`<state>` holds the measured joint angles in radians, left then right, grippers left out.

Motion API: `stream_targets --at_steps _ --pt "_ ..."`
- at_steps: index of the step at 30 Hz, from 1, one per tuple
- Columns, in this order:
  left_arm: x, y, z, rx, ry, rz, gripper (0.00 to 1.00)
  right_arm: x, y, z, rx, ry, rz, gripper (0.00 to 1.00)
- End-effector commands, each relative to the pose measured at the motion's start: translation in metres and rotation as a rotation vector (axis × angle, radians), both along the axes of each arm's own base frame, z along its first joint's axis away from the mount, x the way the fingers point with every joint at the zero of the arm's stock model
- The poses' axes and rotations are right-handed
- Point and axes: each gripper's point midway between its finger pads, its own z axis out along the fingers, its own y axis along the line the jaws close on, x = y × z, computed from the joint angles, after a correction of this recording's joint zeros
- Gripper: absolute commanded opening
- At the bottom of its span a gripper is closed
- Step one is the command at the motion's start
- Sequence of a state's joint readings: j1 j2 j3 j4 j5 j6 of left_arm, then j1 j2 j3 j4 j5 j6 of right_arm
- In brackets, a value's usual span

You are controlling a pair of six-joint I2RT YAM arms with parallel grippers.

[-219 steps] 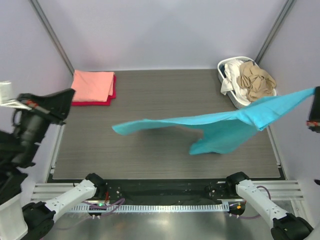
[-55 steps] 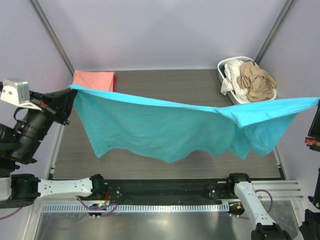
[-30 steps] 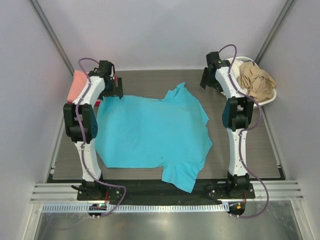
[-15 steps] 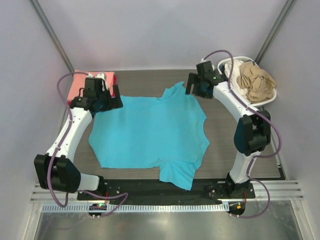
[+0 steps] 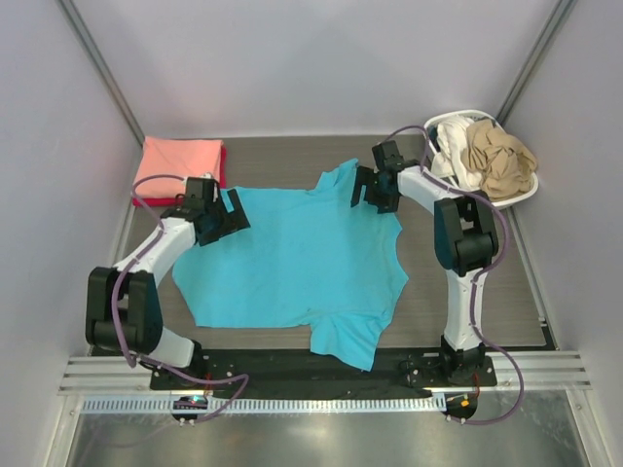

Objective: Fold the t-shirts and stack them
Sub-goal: Flatten the tshirt out

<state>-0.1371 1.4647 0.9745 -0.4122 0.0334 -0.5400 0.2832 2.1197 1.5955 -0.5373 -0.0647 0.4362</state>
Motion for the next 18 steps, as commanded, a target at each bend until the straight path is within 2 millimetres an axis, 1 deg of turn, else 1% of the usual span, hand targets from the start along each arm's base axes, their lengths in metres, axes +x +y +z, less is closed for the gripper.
stream_targets --at_steps 1,3,4,5,6,8,9,10,11,12,14,15,16,17,18 --pt "0.025 -0.009 0.002 -0.066 -0.062 0.023 1.0 0.02 -0.048 -0.022 -0.054 0.004 -0.1 0.87" --pt "0.032 -0.01 0.0 -0.067 -0.063 0.021 1.0 0.021 -0.07 -0.034 -0.066 0.029 -0.146 0.87" --pt "0.035 -0.011 0.001 -0.065 -0.065 0.017 1.0 0.023 -0.09 -0.036 -0.067 0.038 -0.187 0.87" --pt "0.04 -0.013 0.004 -0.07 -0.072 0.01 1.0 0.024 -0.104 -0.042 -0.1 0.043 -0.222 0.87" --pt "0.043 -0.015 0.0 -0.069 -0.064 0.005 0.99 0.027 -0.112 -0.042 -0.105 0.041 -0.235 0.87" --pt "0.048 -0.018 0.001 -0.071 -0.066 -0.003 0.99 0.03 -0.12 -0.042 -0.091 0.04 -0.243 0.87" --pt "0.053 -0.021 0.004 -0.069 -0.073 -0.008 0.99 0.037 -0.121 -0.038 -0.087 0.024 -0.24 0.87" --pt "0.054 -0.022 0.005 -0.068 -0.077 -0.008 0.99 0.042 -0.12 -0.035 -0.088 0.012 -0.232 0.87" --pt "0.054 -0.025 0.006 -0.068 -0.08 -0.013 0.99 0.044 -0.115 -0.032 -0.061 0.015 -0.219 0.87" --pt "0.054 -0.028 0.007 -0.067 -0.082 -0.019 0.99 0.054 -0.114 -0.025 -0.059 -0.008 -0.212 0.87" --pt "0.052 -0.031 0.009 -0.067 -0.085 -0.024 0.99 0.061 -0.114 -0.016 -0.057 -0.024 -0.206 0.87" --pt "0.05 -0.032 0.009 -0.067 -0.085 -0.027 0.99 0.073 -0.111 -0.003 -0.046 -0.058 -0.184 0.87" --pt "0.045 -0.03 0.01 -0.065 -0.086 -0.022 0.99 0.075 -0.108 0.003 -0.035 -0.06 -0.166 0.87" --pt "0.042 -0.03 0.011 -0.068 -0.088 -0.019 0.99 0.08 -0.101 0.012 -0.01 -0.079 -0.14 0.87" --pt "0.036 -0.03 0.01 -0.076 -0.077 -0.004 0.99 0.089 -0.089 0.028 0.046 -0.115 -0.096 0.87"
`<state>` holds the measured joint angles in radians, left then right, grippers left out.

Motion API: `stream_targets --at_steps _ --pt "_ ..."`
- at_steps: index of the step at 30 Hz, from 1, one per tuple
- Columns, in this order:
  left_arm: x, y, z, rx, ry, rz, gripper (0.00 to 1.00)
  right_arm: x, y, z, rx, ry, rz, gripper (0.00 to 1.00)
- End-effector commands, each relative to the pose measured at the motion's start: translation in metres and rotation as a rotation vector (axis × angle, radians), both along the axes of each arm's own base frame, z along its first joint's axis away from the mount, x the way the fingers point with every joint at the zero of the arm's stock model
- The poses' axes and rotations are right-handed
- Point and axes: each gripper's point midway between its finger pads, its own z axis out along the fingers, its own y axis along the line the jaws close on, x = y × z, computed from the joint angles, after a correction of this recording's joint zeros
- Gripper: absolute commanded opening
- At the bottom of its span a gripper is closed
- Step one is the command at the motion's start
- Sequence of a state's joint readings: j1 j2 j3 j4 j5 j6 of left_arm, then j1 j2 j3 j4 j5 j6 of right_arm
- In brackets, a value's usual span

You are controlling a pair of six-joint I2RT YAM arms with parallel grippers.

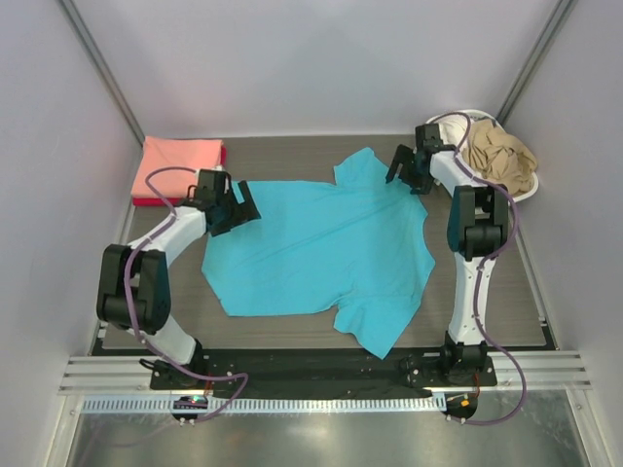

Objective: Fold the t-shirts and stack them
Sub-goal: Flatten the tshirt out

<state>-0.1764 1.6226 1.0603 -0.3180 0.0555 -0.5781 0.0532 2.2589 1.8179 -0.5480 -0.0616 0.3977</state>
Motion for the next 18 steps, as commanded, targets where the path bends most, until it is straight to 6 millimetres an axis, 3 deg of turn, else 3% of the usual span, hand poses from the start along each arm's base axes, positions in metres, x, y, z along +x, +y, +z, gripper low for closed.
stream_targets --at_steps 1,3,5,6,9,10,11,12,13,14,15,18 --pt "-0.011 0.001 0.016 -0.026 -0.046 0.04 0.99 0.015 0.025 0.03 0.058 -0.061 0.135 0.87" --pt "-0.027 0.0 0.03 -0.026 -0.088 0.056 0.98 0.032 0.035 0.061 0.064 -0.147 0.18 0.87" --pt "-0.051 0.014 0.032 0.024 -0.112 0.116 0.97 0.043 0.043 0.068 0.05 -0.176 0.216 0.89" --pt "-0.059 0.016 0.033 0.033 -0.114 0.124 0.96 0.056 0.045 0.093 0.042 -0.234 0.228 0.89" --pt "-0.095 0.034 0.029 0.07 -0.098 0.189 0.93 0.053 0.04 0.104 0.018 -0.199 0.2 0.88" --pt "-0.103 0.038 0.029 0.074 -0.103 0.21 0.93 0.047 0.042 0.107 0.012 -0.193 0.19 0.88" --pt "-0.112 0.043 0.025 0.077 -0.09 0.24 0.91 0.038 0.043 0.134 -0.003 -0.234 0.173 0.88" --pt "-0.124 0.048 0.022 0.077 -0.104 0.256 0.9 0.021 0.047 0.119 -0.011 -0.189 0.175 0.88" --pt "-0.128 0.049 0.019 0.068 -0.108 0.266 0.89 0.012 0.05 0.123 -0.024 -0.197 0.175 0.88" --pt "-0.133 0.05 0.015 0.052 -0.106 0.288 0.88 0.004 0.066 0.124 -0.034 -0.215 0.197 0.88" --pt "-0.139 0.051 0.006 0.047 -0.089 0.291 0.88 -0.017 0.072 0.125 -0.034 -0.201 0.212 0.88" --pt "-0.15 0.052 -0.005 0.024 -0.062 0.335 0.84 -0.056 0.093 0.117 -0.038 -0.166 0.246 0.88"
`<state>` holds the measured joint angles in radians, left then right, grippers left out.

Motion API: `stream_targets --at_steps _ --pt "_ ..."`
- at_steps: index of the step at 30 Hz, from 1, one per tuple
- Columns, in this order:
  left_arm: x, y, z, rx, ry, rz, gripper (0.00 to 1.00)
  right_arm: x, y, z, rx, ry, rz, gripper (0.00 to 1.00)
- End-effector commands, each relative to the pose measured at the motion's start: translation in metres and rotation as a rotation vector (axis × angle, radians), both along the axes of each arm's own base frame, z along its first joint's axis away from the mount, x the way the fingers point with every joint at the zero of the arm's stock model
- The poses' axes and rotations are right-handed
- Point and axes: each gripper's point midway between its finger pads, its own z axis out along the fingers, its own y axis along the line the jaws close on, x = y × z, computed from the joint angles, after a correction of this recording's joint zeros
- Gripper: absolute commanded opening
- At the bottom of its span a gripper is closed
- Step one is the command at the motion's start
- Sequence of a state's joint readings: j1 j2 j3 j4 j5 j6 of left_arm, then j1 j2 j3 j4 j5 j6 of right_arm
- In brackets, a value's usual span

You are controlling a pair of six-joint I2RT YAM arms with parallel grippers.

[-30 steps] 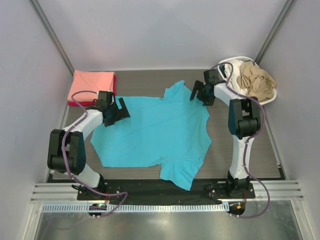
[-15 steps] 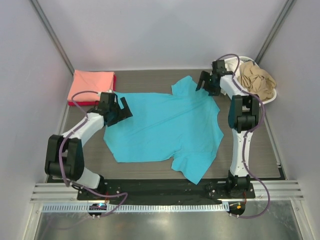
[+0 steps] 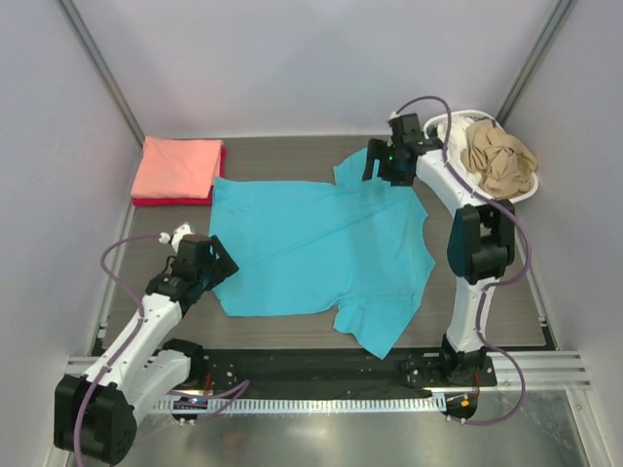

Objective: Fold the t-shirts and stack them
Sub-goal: Flatten the tshirt out

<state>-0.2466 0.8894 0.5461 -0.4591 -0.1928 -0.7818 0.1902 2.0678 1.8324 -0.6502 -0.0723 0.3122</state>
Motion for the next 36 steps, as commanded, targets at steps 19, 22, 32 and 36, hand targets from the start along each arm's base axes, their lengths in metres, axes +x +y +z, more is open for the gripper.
stream_targets --at_steps 19,22,32,36 --pt "0.004 0.009 -0.031 0.048 0.066 0.051 0.0 -0.118 0.015 -0.019 -0.002 0.02 0.065 0.87" --pt "0.025 -0.002 0.003 0.071 0.048 -0.051 0.0 -0.117 0.015 -0.017 0.001 0.014 0.059 0.88" --pt "0.041 -0.007 0.055 0.189 0.093 -0.109 0.9 -0.118 0.021 -0.016 0.033 0.024 0.066 0.87" --pt "0.015 -0.011 0.037 0.066 0.043 -0.051 0.82 -0.123 0.019 -0.017 0.029 0.024 0.067 0.87"
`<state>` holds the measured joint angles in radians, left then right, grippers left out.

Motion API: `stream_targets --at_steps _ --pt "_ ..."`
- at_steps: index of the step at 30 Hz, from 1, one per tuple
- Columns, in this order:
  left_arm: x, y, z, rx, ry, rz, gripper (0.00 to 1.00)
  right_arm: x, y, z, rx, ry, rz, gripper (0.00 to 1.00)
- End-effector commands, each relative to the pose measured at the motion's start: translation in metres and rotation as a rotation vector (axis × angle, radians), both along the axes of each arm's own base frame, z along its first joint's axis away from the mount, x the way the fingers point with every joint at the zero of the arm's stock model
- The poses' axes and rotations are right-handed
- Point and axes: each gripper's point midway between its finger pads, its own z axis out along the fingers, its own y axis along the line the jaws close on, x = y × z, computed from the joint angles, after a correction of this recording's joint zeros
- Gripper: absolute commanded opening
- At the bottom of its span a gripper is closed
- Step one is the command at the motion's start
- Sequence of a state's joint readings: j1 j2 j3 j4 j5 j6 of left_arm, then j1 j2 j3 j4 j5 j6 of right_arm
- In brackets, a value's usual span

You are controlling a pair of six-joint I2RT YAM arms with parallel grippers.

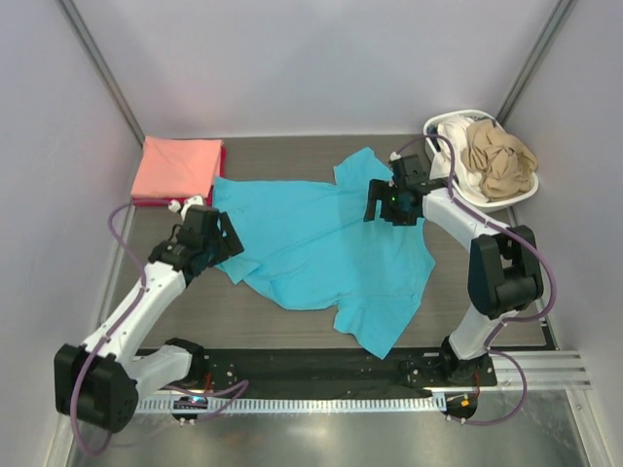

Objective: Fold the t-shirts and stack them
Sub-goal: Flatten the tshirt out

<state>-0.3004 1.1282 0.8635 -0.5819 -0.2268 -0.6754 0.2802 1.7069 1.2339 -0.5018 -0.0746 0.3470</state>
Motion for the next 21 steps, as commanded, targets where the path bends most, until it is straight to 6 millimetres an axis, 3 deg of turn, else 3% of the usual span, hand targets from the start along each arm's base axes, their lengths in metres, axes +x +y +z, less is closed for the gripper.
stream_targets --at_steps 1,2,5,6,10,14,21 --pt "-0.027 0.005 -0.012 -0.071 -0.008 0.072 0.79 0.002 0.005 0.024 0.032 -0.071 0.006 0.88" --pt "-0.039 0.006 -0.025 -0.087 0.004 0.08 0.77 0.001 0.004 0.022 0.034 -0.066 0.007 0.88" --pt "-0.043 0.0 -0.038 -0.145 -0.009 0.089 0.71 -0.001 0.004 0.018 0.031 -0.055 0.009 0.87" --pt "-0.05 -0.002 -0.051 -0.16 0.014 0.079 0.7 -0.001 0.004 0.017 0.031 -0.054 0.011 0.88" --pt "-0.048 -0.007 -0.07 -0.196 0.021 0.09 0.59 -0.001 0.004 0.014 0.03 -0.048 0.012 0.88" --pt "-0.049 -0.007 -0.092 -0.188 0.054 0.098 0.57 -0.002 0.003 0.011 0.023 -0.044 0.009 0.88" --pt "-0.04 -0.006 -0.108 -0.172 0.042 0.107 0.49 -0.001 0.002 0.006 0.014 -0.035 0.012 0.88"
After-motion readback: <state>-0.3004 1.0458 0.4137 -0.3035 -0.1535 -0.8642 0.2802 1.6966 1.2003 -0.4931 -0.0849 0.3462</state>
